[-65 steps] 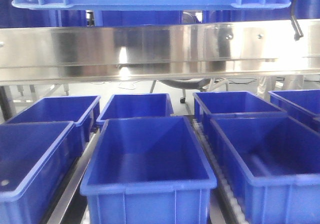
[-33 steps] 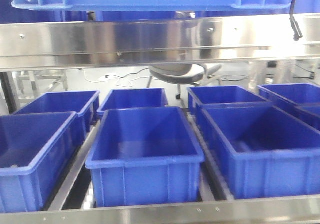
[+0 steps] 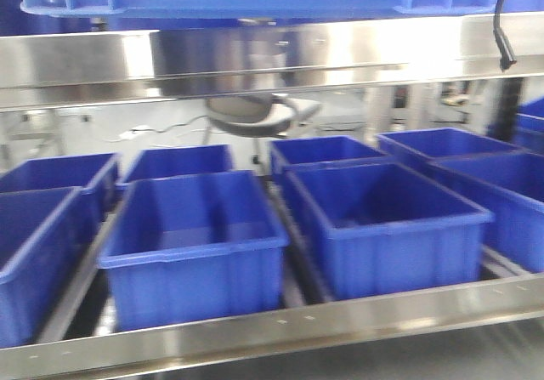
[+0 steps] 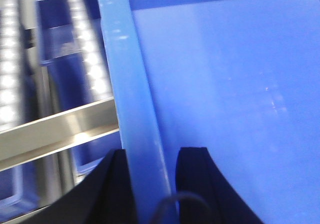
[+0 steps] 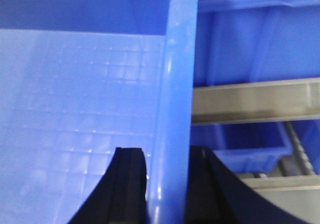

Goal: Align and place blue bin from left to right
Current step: 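Hold the blue bin with both grippers while the base backs away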

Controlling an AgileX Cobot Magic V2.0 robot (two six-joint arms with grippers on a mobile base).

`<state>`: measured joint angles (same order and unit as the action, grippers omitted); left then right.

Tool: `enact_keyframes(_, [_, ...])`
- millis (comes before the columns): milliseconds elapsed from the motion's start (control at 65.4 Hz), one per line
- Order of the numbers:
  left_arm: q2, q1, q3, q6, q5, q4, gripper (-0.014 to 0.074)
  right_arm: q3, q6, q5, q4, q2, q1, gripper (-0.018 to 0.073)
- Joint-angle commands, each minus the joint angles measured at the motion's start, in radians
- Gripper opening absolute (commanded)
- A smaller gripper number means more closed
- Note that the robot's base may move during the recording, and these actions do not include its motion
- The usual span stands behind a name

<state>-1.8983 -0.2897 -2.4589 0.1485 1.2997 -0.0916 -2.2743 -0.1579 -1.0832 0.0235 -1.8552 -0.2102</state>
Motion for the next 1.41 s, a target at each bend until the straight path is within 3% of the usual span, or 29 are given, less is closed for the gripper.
enact_keyframes(0, [0.029, -0.007, -0.016, -0.013, -0.079, 0.059, -0.0111, -0.018, 0.018, 0.104, 0.0, 0.013, 0.0, -0.007])
enact_keyframes(1391, [0.029, -0.007, -0.016, -0.013, -0.079, 0.059, -0.0111, -0.018, 0.018, 0.104, 0.0, 0.013, 0.0, -0.007])
